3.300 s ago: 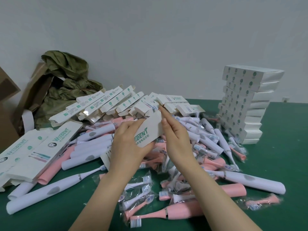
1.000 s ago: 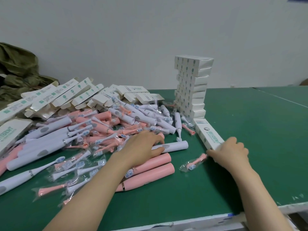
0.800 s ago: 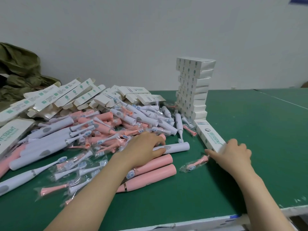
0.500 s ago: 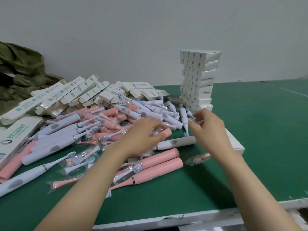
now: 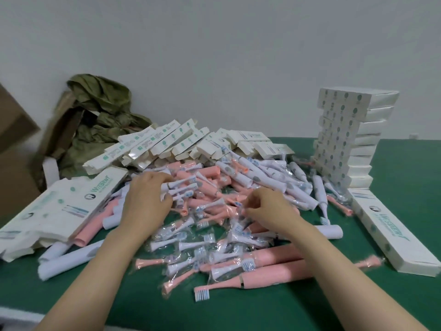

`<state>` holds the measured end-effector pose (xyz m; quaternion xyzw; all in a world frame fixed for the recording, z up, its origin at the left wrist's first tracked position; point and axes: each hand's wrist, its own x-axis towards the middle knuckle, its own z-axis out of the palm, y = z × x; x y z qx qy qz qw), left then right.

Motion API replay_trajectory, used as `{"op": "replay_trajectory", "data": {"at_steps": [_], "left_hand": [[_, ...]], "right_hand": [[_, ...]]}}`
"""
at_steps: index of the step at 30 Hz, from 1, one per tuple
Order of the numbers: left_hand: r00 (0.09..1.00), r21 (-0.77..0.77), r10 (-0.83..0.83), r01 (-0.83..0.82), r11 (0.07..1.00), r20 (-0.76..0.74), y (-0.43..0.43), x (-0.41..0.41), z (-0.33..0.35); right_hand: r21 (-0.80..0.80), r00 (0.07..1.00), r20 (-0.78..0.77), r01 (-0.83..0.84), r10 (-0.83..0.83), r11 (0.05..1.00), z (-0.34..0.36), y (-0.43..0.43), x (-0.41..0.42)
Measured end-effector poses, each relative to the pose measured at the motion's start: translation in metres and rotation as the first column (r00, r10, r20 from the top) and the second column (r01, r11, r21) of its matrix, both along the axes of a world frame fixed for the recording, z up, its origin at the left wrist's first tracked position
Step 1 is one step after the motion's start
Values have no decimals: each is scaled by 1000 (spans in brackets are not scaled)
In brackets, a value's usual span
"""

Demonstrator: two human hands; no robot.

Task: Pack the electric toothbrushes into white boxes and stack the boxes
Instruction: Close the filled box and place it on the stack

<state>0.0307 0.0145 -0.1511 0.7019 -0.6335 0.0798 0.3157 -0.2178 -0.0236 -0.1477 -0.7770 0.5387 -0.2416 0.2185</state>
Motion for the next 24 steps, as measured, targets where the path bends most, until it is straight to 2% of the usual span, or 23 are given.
{"op": "replay_trajectory", "data": {"at_steps": [2, 4, 5, 8, 10, 13, 15, 19, 24], "left_hand": [[988, -67, 152, -151, 986, 14, 2, 16, 4], [937, -135, 341, -329, 935, 72, 3, 33, 10], [897, -109, 431, -421, 901, 100, 2, 43, 14], [788, 201, 600, -615, 762, 138, 2, 63, 20], [761, 306, 625, -645, 700, 175, 3, 69, 15], [717, 238, 651, -697, 677, 248, 7, 78, 9], [701, 180, 675, -713, 678, 230, 9, 84, 13], [741, 290, 648, -669, 685, 178, 9, 83, 19], [783, 356, 595, -616, 703, 179, 17, 82, 33]], "right_hand": [[46, 1000, 18, -5, 4, 999, -2, -3, 4], [55, 1000, 25, -10, 8, 998, -4, -5, 6], [52, 999, 40, -13, 11, 999, -5, -6, 7], [20, 993, 116, -6, 4, 1000, -10, -9, 7], [10, 990, 144, -8, 6, 1000, -10, -9, 8], [-12, 990, 134, -29, 31, 999, -7, -9, 13], [-27, 991, 125, -34, 37, 999, -7, -7, 17], [-37, 998, 68, -12, 15, 999, -10, -7, 15], [-27, 994, 104, -27, 30, 999, -10, -6, 13]]}}
